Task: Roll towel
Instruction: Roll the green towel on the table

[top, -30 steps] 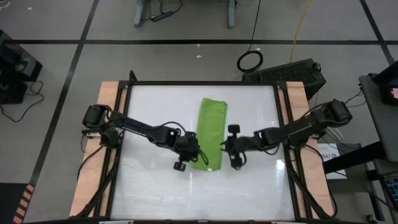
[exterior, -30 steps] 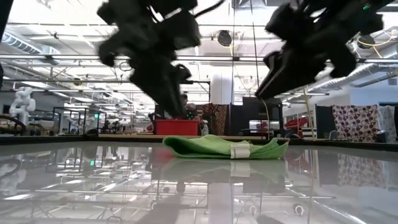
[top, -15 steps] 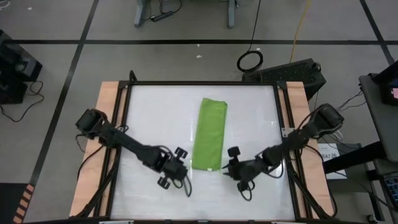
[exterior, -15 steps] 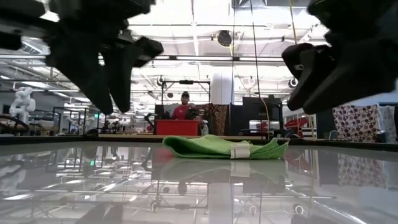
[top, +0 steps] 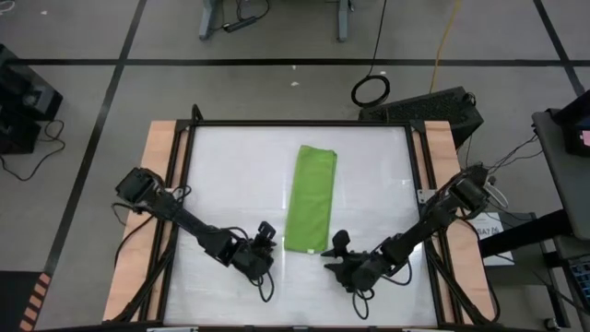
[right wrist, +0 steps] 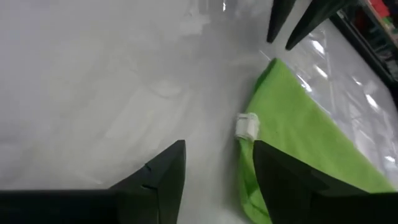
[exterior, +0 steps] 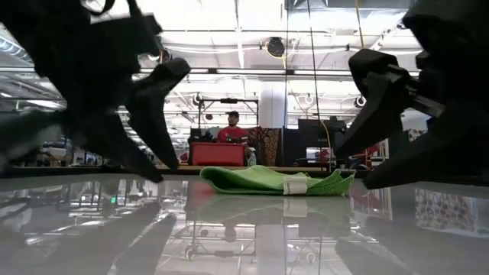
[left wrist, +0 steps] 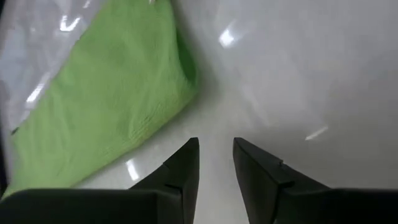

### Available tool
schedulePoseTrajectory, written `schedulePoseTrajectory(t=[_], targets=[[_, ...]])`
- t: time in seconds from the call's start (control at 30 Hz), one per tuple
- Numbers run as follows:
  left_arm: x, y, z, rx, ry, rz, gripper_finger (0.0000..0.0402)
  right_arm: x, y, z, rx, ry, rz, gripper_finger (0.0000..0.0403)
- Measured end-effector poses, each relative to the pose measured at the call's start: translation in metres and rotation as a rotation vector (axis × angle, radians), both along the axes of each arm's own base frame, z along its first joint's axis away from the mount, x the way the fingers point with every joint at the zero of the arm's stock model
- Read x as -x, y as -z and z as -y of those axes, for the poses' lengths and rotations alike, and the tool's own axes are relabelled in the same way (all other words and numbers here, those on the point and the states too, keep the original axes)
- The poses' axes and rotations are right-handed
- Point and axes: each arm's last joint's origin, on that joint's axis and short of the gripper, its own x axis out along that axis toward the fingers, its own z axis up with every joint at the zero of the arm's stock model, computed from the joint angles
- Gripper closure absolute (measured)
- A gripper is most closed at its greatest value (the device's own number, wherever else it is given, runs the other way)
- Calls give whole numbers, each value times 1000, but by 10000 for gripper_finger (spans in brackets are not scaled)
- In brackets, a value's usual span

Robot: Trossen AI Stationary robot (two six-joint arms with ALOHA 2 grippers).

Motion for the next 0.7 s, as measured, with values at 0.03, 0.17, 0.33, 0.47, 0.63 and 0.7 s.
schedulePoseTrajectory(t=[0.03, 0.17, 0.33, 0.47, 0.63, 0.7], targets=[[0, 3, 0, -23, -3, 3, 288, -2, 0, 0, 8, 7, -3, 226], [-5, 8, 3, -69, 18, 39, 264, -8, -3, 4, 45, 29, -40, 236], [-10, 7, 4, -89, 43, 87, 227, -9, 0, 11, 44, 43, -93, 247], [-17, 7, -3, -46, 51, 87, 209, -11, 2, 17, 23, 65, -122, 255], [-25, 10, -14, 15, 50, 65, 208, -13, 2, 21, 22, 68, -136, 265], [-27, 11, -16, 23, 54, 70, 208, -14, 3, 23, 16, 67, -142, 270]])
